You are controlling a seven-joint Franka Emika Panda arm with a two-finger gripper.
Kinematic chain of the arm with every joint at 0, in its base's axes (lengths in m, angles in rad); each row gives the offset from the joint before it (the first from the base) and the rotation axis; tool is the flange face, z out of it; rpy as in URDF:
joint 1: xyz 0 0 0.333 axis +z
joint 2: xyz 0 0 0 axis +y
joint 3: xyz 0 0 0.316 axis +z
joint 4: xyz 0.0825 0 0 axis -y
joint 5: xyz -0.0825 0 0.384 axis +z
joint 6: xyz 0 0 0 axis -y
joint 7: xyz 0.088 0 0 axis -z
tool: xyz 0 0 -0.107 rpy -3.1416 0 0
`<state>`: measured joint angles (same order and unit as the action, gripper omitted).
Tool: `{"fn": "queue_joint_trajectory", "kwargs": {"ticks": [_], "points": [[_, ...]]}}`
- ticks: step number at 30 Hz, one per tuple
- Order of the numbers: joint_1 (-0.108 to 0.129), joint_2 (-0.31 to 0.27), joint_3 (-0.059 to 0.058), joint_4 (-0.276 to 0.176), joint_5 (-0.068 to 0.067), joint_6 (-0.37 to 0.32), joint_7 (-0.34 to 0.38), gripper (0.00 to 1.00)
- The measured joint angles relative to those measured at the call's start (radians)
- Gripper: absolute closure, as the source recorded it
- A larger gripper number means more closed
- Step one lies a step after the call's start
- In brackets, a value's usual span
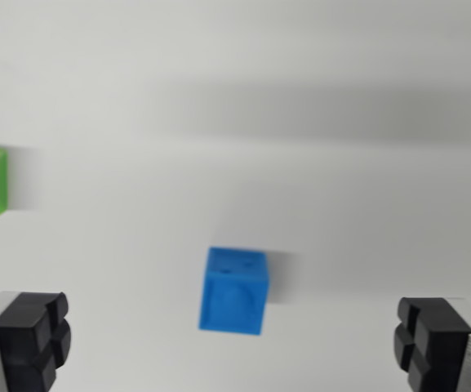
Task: Stack cube
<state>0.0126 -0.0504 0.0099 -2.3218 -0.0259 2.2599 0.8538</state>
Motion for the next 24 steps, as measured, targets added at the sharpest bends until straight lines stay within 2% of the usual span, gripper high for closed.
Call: {"fn": "queue_joint_trajectory", "kwargs": {"ticks": [24], "points": [[0.000,-0.066,-0.002,-0.271,0.010,0.207,0.010,0.00]]}}
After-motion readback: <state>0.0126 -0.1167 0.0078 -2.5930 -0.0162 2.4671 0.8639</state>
